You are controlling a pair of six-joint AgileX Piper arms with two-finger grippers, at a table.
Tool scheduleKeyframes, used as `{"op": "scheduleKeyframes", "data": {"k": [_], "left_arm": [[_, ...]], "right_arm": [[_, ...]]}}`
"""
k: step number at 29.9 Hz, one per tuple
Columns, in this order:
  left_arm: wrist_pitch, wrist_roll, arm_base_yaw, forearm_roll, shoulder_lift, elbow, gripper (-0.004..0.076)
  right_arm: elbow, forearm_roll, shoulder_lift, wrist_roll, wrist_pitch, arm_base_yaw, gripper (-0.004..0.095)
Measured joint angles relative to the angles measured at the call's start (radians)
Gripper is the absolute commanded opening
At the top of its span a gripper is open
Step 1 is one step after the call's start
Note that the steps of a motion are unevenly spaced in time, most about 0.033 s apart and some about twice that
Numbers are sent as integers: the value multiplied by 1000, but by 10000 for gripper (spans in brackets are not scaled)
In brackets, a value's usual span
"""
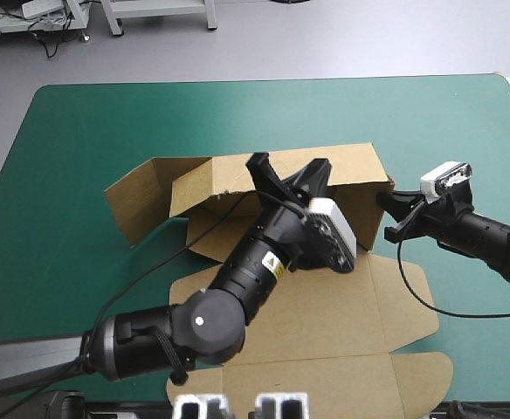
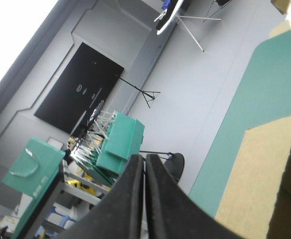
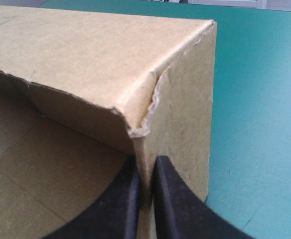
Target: Fold the box
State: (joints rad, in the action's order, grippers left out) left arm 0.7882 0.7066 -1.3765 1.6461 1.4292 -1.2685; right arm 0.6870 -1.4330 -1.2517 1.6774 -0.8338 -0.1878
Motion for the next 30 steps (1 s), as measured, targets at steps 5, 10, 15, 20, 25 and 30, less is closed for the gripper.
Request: {"op": "scheduleKeyframes", "data": {"k": [5,10,15,20,25,30], "left_arm": [[-59,0,149,-128,-37,-66,-1],[-151,1,316,-277,-74,-102,-1],[-187,1,486,-375,-95,-133,-1],[-196,1,626,-462,-99,-142,-1],[-201,1,748,-559,-99,-142,-1],[-201,-1,886,-676,-99,-142,-1]], "right_arm": [[104,83,0,-124,-3,0,1],[230,200,0,-283,-27,0,2],[373,343,-1,-482,-64,0,2],[511,477,-1,-678,-139,0,2],[577,585,-1,-823,-210,0,2],[589,661,-13,-913,-259,0,1]]}}
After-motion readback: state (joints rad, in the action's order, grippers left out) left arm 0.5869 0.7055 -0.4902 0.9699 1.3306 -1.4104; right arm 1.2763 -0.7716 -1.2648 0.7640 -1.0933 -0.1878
